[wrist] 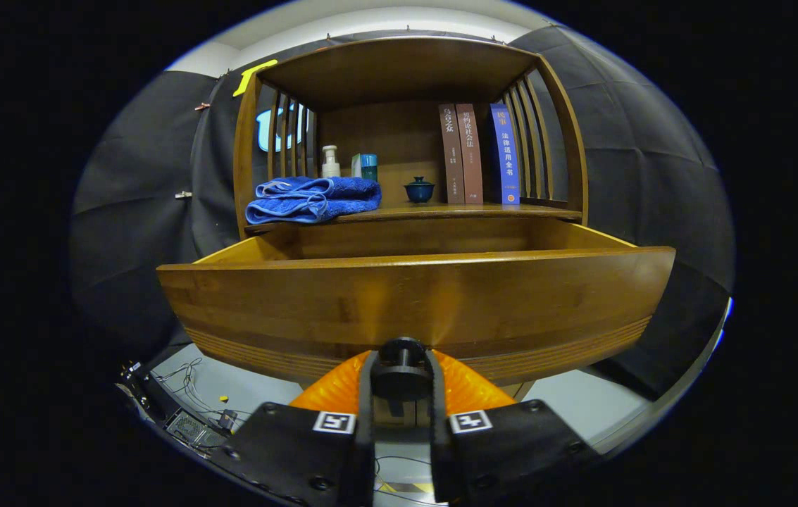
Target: Pull open the drawer, take out the items inside it, and place them on the countertop above the cabinet.
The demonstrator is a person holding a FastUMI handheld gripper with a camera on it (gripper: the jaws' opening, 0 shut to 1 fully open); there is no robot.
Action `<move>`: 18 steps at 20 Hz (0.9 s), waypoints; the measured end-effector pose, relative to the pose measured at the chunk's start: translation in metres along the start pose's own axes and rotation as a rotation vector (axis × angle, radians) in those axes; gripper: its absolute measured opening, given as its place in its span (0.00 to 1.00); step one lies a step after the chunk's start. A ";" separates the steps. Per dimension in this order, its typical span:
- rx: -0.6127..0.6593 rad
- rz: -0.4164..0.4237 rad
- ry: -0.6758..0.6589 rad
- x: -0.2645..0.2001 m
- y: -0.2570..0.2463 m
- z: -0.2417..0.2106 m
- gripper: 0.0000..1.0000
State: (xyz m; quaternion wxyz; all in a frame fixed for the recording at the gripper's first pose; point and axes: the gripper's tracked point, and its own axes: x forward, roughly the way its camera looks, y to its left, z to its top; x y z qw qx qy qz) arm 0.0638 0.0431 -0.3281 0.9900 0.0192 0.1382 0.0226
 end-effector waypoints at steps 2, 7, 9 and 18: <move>0.012 0.009 0.004 -0.006 -0.002 -0.002 0.56; 0.016 0.012 0.021 -0.028 -0.015 0.008 0.99; 0.006 -0.015 0.021 -0.043 -0.025 0.021 0.99; 0.031 -0.043 0.062 -0.050 -0.041 0.123 1.00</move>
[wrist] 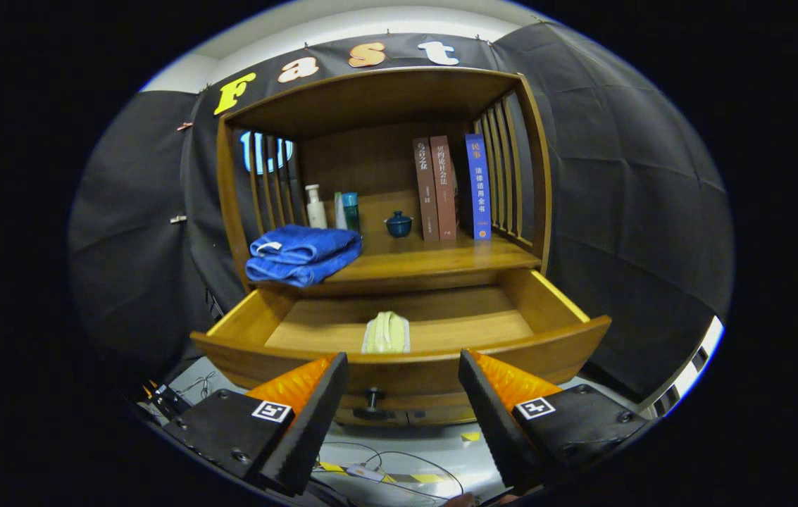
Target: Pull open the drawer, take out the items inside it, and place them on the countertop above the cabinet.
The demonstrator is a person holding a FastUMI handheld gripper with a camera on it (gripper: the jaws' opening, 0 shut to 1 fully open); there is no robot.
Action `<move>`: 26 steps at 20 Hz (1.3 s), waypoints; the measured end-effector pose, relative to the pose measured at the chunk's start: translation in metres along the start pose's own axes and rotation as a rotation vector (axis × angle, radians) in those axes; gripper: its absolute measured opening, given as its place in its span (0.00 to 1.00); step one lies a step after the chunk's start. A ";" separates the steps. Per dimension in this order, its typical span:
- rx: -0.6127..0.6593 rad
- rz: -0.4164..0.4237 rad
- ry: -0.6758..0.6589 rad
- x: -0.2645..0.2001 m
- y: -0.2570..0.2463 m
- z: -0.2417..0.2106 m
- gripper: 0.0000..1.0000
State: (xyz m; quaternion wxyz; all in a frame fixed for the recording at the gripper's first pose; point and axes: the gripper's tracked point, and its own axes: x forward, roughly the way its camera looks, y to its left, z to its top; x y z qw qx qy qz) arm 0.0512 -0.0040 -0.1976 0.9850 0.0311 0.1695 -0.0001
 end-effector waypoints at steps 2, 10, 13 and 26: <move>-0.026 -0.002 0.070 0.017 0.000 0.011 0.99; -0.041 -0.007 0.338 0.125 0.033 -0.001 1.00; -0.058 -0.017 0.445 0.161 0.039 -0.027 1.00; -0.074 -0.048 0.650 0.199 0.033 -0.075 0.22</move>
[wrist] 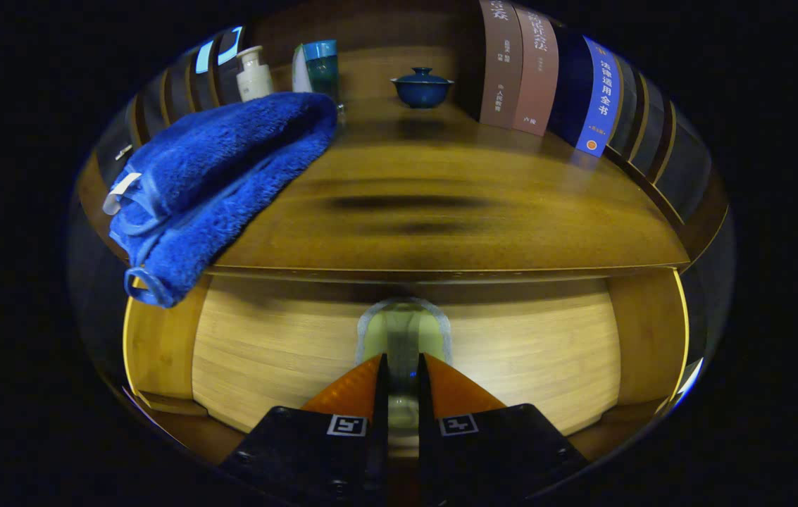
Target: Pull open the drawer, take out the items inside it, and place them on the countertop above the cabinet.
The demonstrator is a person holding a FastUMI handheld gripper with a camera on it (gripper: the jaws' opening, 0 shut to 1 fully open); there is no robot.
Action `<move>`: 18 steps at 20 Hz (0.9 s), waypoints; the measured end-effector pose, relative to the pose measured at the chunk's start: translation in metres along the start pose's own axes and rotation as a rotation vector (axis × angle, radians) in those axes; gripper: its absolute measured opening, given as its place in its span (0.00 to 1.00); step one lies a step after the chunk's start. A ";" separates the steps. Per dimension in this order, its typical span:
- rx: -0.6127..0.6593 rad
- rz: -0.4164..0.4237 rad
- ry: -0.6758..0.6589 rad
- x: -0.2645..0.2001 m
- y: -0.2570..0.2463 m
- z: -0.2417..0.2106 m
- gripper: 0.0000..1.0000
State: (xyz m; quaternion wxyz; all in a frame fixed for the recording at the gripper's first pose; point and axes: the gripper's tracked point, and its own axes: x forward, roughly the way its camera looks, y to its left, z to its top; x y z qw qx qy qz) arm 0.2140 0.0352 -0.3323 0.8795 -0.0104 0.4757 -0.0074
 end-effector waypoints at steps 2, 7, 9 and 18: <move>-0.026 -0.002 0.007 0.003 0.001 0.000 0.23; -0.009 0.019 -0.004 -0.001 0.002 -0.004 0.22; -0.005 0.027 -0.011 -0.004 0.001 -0.006 0.22; 0.022 0.045 -0.095 -0.073 -0.007 0.007 0.22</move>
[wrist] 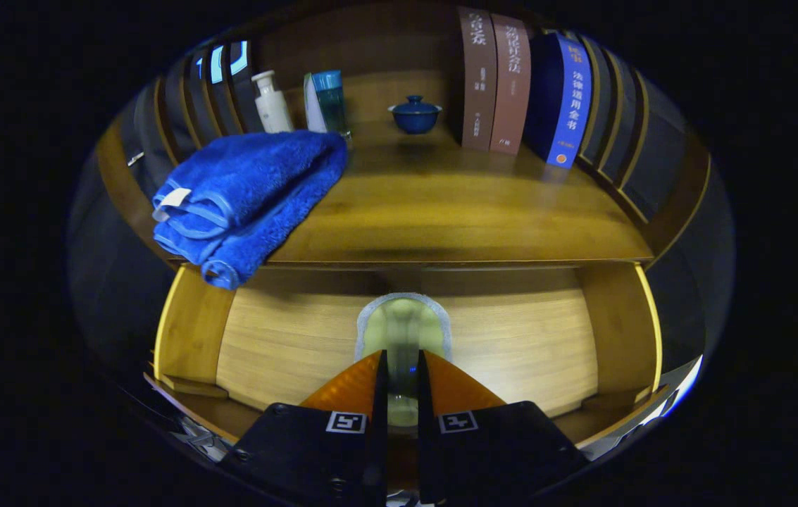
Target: Pull open the drawer, take out the items inside it, and place them on the countertop above the cabinet.
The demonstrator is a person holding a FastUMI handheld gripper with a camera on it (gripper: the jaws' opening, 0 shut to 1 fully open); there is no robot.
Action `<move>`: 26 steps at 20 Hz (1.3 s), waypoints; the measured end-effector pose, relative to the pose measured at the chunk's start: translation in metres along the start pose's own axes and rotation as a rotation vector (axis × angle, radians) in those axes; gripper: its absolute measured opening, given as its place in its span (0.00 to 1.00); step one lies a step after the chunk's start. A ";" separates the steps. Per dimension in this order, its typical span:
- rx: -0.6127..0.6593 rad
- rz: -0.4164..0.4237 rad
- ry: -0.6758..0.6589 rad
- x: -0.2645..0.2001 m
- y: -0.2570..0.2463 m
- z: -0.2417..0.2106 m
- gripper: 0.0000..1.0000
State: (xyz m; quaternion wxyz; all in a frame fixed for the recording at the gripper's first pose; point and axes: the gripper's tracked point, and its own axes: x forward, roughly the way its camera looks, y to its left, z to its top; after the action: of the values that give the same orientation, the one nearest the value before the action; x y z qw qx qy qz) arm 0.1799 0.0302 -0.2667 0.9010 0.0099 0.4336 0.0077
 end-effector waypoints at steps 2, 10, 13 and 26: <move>0.006 0.018 -0.025 -0.019 0.000 0.010 0.22; -0.010 0.008 -0.116 -0.058 -0.007 0.074 0.22; -0.019 -0.001 -0.118 -0.045 -0.011 0.101 0.23; -0.024 -0.014 -0.054 0.044 -0.006 0.161 0.22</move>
State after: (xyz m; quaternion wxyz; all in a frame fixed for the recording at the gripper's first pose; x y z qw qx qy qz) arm 0.3332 0.0233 -0.2002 0.9125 -0.0038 0.4090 0.0065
